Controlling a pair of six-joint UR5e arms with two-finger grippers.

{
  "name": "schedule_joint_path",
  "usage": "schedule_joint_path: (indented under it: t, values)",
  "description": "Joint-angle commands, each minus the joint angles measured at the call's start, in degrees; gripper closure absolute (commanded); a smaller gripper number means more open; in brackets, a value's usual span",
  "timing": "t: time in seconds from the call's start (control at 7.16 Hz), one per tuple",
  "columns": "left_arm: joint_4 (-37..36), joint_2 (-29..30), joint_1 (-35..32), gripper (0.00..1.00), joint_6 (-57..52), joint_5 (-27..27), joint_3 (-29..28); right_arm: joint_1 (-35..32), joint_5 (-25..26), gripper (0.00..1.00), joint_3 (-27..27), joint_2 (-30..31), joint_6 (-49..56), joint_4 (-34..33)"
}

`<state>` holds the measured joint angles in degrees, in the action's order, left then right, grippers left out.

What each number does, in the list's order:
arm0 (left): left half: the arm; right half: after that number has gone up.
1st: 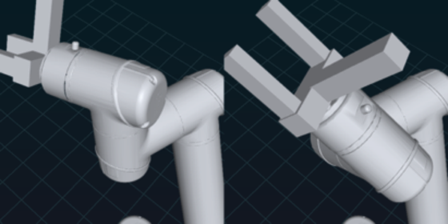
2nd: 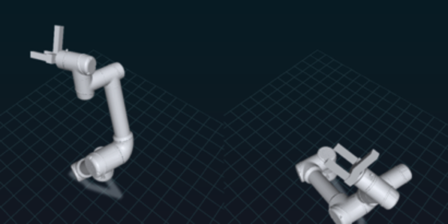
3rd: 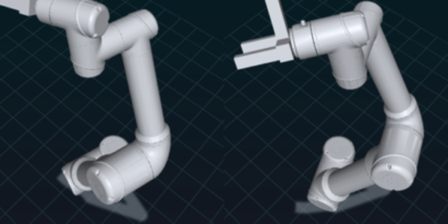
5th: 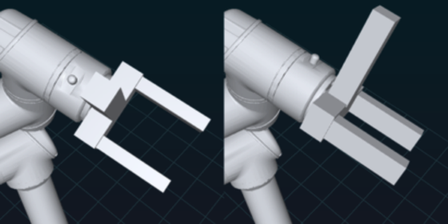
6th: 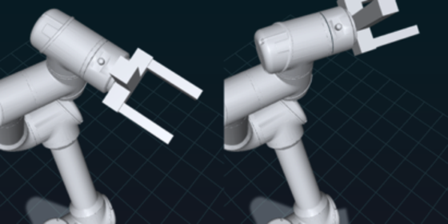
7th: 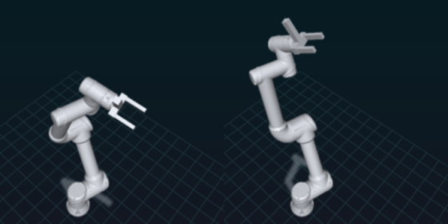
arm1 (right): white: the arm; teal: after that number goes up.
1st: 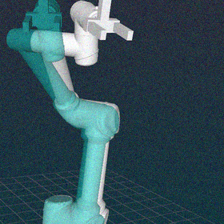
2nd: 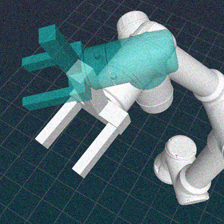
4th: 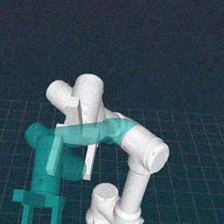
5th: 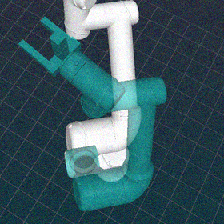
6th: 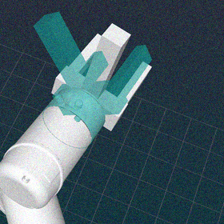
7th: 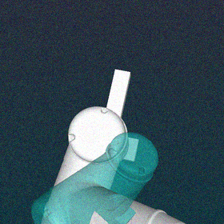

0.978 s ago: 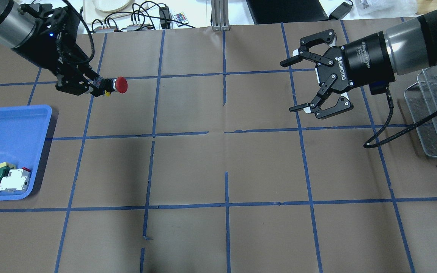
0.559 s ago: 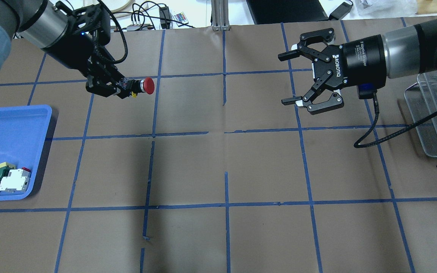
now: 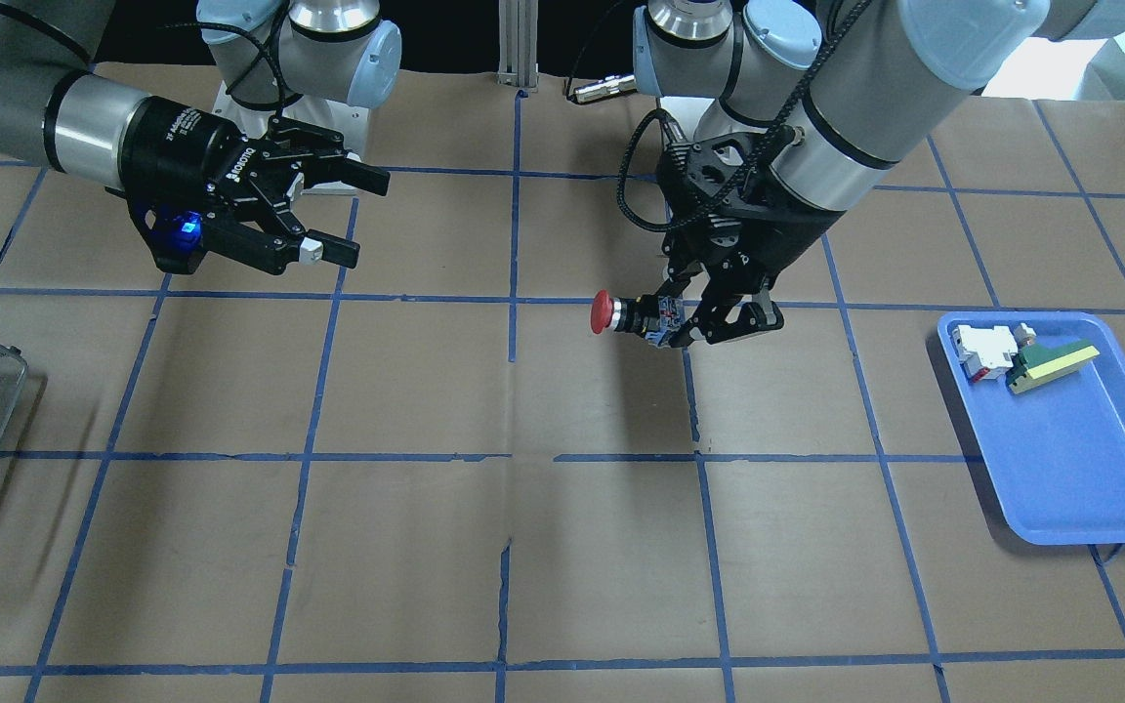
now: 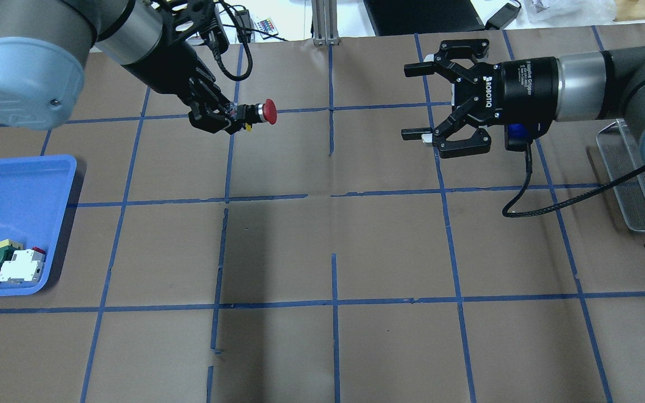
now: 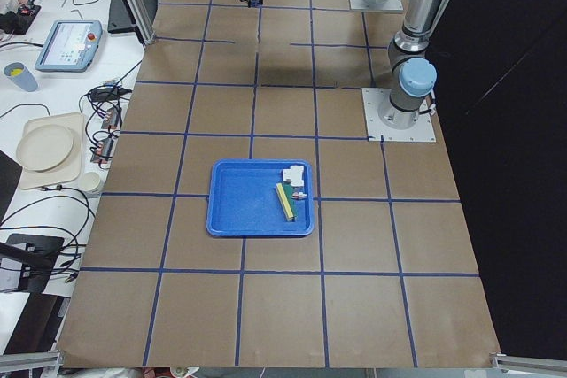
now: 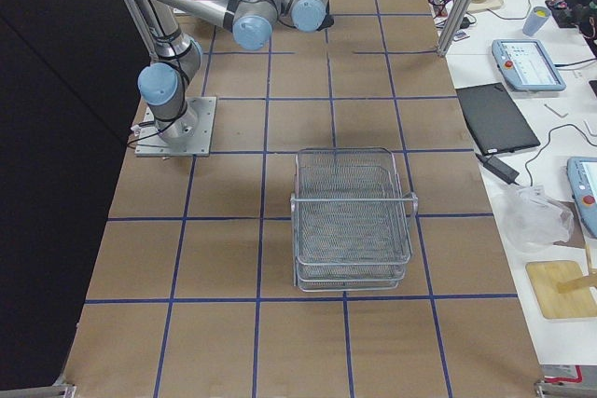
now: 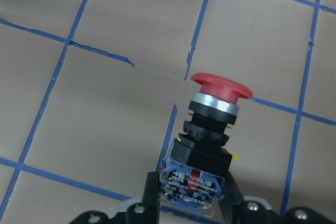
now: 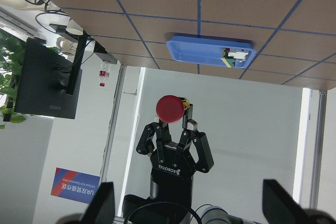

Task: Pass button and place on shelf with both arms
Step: 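Lift the button toward table center with left gripper while right gripper rotates upward, then bring the button toward the right gripper while right gripper approaches open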

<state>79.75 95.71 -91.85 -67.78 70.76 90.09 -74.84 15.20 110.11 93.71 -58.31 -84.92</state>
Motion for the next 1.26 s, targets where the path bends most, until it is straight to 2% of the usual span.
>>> schedule_joint_path:
  t: [0.0, 0.14, 0.28, 0.42, 0.84, 1.12]
  values:
    - [-1.4, 0.4, -1.7, 0.83, 3.4, -0.5, -0.5, -0.3, -0.3, 0.00, 0.2, -1.5, -2.6, -0.1]
    - [-1.4, 0.4, -3.0, 0.82, 4.4, -2.6, -1.2, -0.8, -0.3, 0.00, 0.5, -1.5, -3.0, -0.4]
    - [-5.9, 1.0, -5.1, 0.82, 7.8, -2.7, -1.1, -1.1, -0.3, 0.00, 0.5, -1.5, -3.0, -0.4]
    - [-7.2, 0.4, -7.4, 0.82, 6.5, -2.6, -0.2, -2.7, -0.3, 0.00, 0.4, -1.5, -3.0, -0.9]
    - [-8.0, 0.6, -9.4, 0.82, 9.2, -2.6, -0.4, -4.3, -0.8, 0.00, 0.2, -5.0, -3.1, -5.2]
    - [-8.2, 0.4, -9.8, 0.81, 9.2, -2.5, -0.2, -4.4, -0.3, 0.00, -0.4, -5.4, -5.3, -5.8]
